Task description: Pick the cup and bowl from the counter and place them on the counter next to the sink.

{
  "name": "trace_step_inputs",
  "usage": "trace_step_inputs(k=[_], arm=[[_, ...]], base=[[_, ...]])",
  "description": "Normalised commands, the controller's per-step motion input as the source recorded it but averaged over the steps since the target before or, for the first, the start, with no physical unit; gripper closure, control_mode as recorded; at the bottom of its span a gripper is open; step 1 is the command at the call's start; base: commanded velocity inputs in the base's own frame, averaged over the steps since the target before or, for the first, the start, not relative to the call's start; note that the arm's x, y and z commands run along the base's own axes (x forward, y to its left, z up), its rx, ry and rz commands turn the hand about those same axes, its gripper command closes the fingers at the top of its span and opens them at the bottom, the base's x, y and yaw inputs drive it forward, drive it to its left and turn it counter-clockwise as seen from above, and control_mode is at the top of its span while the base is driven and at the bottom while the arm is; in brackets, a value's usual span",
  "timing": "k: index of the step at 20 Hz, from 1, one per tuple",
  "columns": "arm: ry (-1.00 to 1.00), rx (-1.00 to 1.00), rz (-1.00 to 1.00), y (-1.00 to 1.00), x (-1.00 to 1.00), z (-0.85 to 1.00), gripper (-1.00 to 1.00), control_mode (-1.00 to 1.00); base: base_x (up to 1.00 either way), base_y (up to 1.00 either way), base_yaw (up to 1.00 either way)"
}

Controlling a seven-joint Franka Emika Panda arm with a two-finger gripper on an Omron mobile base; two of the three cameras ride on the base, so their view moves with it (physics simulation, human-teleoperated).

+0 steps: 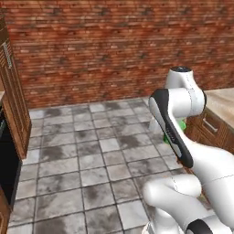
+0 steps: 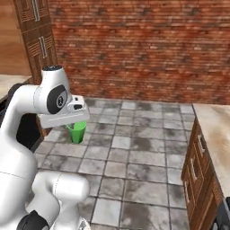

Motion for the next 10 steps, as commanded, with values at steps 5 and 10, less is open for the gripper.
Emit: trace_step_inputs(k=[5,10], arm=[[0.00,0.00,0.00,0.00,0.00,0.00,1.00,1.00],[0.00,0.00,0.00,0.00,0.00,0.00,1.00,1.00]], base=[[0.03,-0.02,0.61],[0.07,-0.07,0.61]])
